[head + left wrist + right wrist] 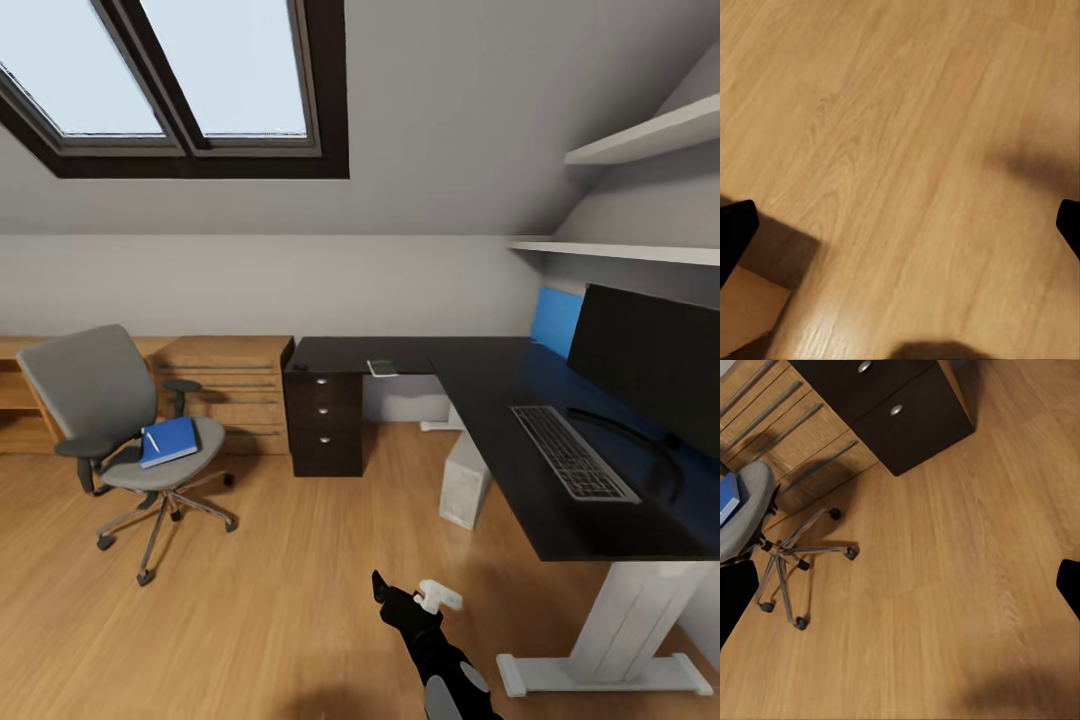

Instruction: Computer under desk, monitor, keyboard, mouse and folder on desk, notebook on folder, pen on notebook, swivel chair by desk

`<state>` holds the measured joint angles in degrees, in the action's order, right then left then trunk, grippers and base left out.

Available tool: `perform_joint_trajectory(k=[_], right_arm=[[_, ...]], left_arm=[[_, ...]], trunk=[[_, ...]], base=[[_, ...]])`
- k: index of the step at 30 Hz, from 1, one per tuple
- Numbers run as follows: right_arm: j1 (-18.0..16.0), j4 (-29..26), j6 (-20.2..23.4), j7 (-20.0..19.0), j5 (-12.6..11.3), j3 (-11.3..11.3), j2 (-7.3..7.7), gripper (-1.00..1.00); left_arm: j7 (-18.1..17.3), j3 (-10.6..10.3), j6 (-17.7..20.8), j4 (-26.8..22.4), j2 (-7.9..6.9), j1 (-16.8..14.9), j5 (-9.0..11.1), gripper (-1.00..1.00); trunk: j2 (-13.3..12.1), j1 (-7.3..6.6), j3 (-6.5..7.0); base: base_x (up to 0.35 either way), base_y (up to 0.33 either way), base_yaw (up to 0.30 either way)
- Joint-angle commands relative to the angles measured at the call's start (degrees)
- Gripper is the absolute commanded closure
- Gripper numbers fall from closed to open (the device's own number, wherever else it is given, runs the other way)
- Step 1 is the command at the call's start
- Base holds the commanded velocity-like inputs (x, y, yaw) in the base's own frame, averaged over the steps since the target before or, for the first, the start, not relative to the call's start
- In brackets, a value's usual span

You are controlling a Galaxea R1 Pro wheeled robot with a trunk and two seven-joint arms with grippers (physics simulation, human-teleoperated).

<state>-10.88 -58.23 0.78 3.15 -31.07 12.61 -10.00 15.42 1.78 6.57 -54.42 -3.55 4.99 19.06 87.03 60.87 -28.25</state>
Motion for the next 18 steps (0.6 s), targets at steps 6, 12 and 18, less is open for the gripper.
perform_joint_trajectory(k=[6,12,18], right_arm=[[0.0,-0.1,0.0,-0.7,-0.4,0.0,0.00,-1.00],[0.0,0.0,-0.1,-2.1,-0.3,0.0,0.00,-1.00],[0.0,-0.1,-0.2,-2.5,-0.1,-0.2,0.00,-1.00]], left_arm=[[0.2,-0.1,-0.2,0.2,0.00,0.0,0.5,-1.00],[0.2,-0.1,-0.3,0.3,0.03,0.0,0.6,-1.00],[0.2,-0.1,-0.3,0.3,0.04,0.0,0.6,-1.00]], trunk=[[0.0,0.04,-0.05],[0.0,0.04,-0.05],[0.0,0.04,-0.05]], base=[[0.291,0.204,0.000],[0.310,0.154,0.000],[0.317,0.135,0.000]])
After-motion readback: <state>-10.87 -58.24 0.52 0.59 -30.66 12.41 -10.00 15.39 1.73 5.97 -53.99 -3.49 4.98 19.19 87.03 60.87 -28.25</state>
